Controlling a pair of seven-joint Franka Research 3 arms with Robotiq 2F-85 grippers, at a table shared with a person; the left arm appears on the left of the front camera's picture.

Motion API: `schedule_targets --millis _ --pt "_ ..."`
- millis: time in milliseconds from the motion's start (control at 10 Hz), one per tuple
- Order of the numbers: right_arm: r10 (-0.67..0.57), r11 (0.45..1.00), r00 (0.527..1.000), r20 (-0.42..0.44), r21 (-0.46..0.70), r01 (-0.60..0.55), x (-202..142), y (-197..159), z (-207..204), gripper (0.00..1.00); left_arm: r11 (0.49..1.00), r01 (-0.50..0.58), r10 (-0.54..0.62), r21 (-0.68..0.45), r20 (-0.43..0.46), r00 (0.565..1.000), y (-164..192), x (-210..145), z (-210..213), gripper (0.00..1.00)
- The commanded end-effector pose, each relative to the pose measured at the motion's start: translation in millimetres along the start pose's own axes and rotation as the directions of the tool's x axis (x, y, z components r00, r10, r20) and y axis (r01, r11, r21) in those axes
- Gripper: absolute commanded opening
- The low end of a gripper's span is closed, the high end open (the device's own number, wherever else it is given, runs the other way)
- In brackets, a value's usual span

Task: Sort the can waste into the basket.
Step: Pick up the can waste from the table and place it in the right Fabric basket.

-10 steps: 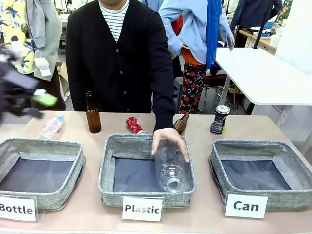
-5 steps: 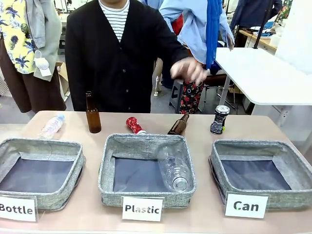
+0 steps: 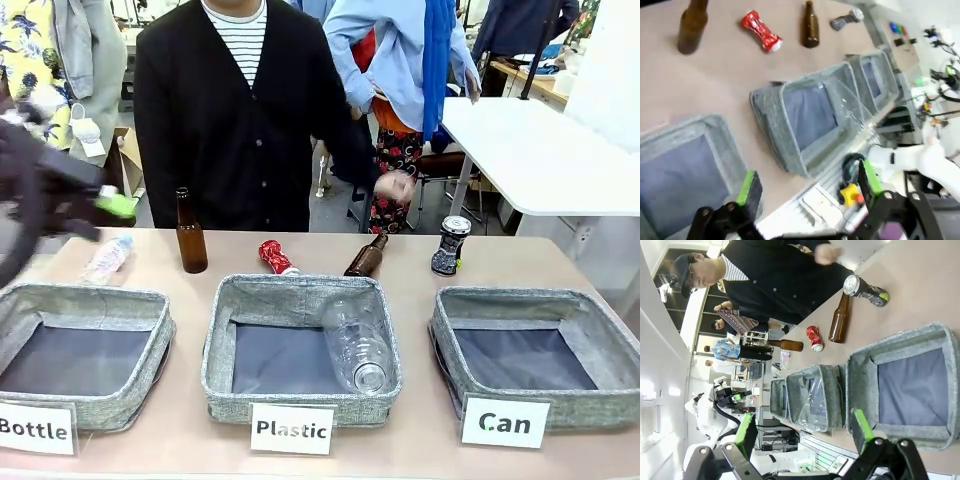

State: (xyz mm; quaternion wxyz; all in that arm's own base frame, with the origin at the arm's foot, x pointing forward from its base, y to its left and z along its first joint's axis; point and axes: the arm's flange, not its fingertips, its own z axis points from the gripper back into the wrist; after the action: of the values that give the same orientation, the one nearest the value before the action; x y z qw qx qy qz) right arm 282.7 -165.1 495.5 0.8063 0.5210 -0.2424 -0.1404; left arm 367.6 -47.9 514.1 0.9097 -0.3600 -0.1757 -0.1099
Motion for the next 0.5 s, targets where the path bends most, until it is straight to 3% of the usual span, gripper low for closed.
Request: schedule_targets --millis 0,200,400 --pt "0.025 0.999 1.0 0.012 0.023 -0.025 2.6 0.0 -0.3 1.0 0.987 -0.037 0.038 0.155 -0.002 0.999 -33.6 32.8 -43.8 1.0" --pt "0.025 0.999 1.0 0.012 0.023 -0.025 2.6 0.0 -0.3 1.0 0.963 -0.064 0.037 0.261 0.106 0.994 -70.2 44.2 -77.5 1.0" --pt "0.025 0.999 1.0 0.012 0.023 -0.025 2.6 0.0 -0.3 1.0 0.939 -0.098 0.058 0.329 0.129 0.99 -91.5 42.0 -109.2 1.0"
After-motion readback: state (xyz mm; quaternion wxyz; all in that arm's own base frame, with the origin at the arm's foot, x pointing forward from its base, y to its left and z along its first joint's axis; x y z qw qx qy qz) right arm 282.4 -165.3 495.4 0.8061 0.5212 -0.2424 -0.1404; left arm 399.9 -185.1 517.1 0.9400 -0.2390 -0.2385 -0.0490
